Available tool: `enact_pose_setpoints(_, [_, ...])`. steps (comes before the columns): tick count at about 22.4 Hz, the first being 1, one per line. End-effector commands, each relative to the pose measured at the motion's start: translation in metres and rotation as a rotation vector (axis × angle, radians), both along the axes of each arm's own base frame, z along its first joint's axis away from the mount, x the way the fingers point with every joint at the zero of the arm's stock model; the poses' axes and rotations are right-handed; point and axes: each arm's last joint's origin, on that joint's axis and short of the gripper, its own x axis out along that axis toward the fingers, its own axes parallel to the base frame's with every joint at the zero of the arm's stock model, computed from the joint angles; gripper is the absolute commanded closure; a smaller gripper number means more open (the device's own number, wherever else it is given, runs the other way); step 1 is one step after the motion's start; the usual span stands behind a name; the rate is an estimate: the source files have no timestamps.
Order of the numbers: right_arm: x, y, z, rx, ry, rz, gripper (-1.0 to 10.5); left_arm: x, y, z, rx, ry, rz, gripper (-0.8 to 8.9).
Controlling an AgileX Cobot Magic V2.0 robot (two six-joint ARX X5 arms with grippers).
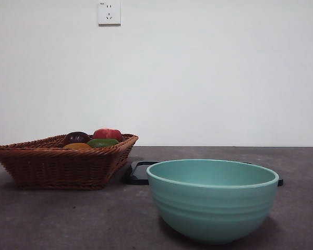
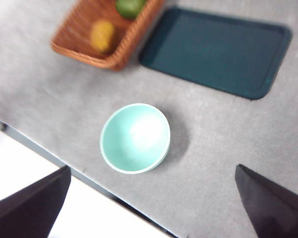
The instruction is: Pick up the wifruite, put it on the bowl, pick up the plate, put it on desk
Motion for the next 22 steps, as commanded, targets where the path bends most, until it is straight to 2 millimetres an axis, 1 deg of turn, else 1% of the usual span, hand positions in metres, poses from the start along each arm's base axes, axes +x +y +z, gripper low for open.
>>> enact_pose_setpoints(1, [-0.018,-0.013,0.005,0.066,-0.053,-0.008,3.3,0.0,0.0,0.003,-0.007,-0.02,-0.012,2.47])
enact_pose_setpoints(4, [-0.034,-0.024,0.006,0.107,-0.112,-0.01,3.3,0.0,0.0,0.003,-0.007,-0.021,-0.012,2.52])
enact_pose_setpoints(5, [-0.037,-0.026,0.006,0.115,-0.124,-0.01,3.6,0.0,0.0,0.003,-0.007,-0.021,-0.012,2.56])
enact_pose_setpoints(6, [-0.039,-0.027,0.006,0.119,-0.128,-0.01,4.0,0.0,0.0,0.003,-0.007,-0.021,-0.013,2.8])
enact_pose_setpoints(7, [-0.039,-0.027,0.006,0.119,-0.128,-0.01,4.9,0.0,0.0,0.003,-0.007,-0.021,-0.013,3.71])
enact_pose_setpoints(10, [-0.039,-0.027,0.006,0.12,-0.13,-0.009,9.3,0.0,0.0,0.003,-0.006,-0.02,-0.013,8.27])
enact_pose_setpoints(11, [-0.038,-0.027,0.006,0.12,-0.132,-0.009,9.4,0.0,0.0,0.003,-0.007,-0.02,-0.013,7.89])
enact_pose_setpoints(12, [-0.038,-0.027,0.006,0.118,-0.133,-0.013,9.3,0.0,0.0,0.003,-0.007,-0.02,-0.013,8.0])
enact_pose_setpoints(22, [-0.038,-0.027,0.006,0.117,-0.132,-0.013,9.3,0.0,0.0,0.003,-0.007,-0.02,-0.012,7.99])
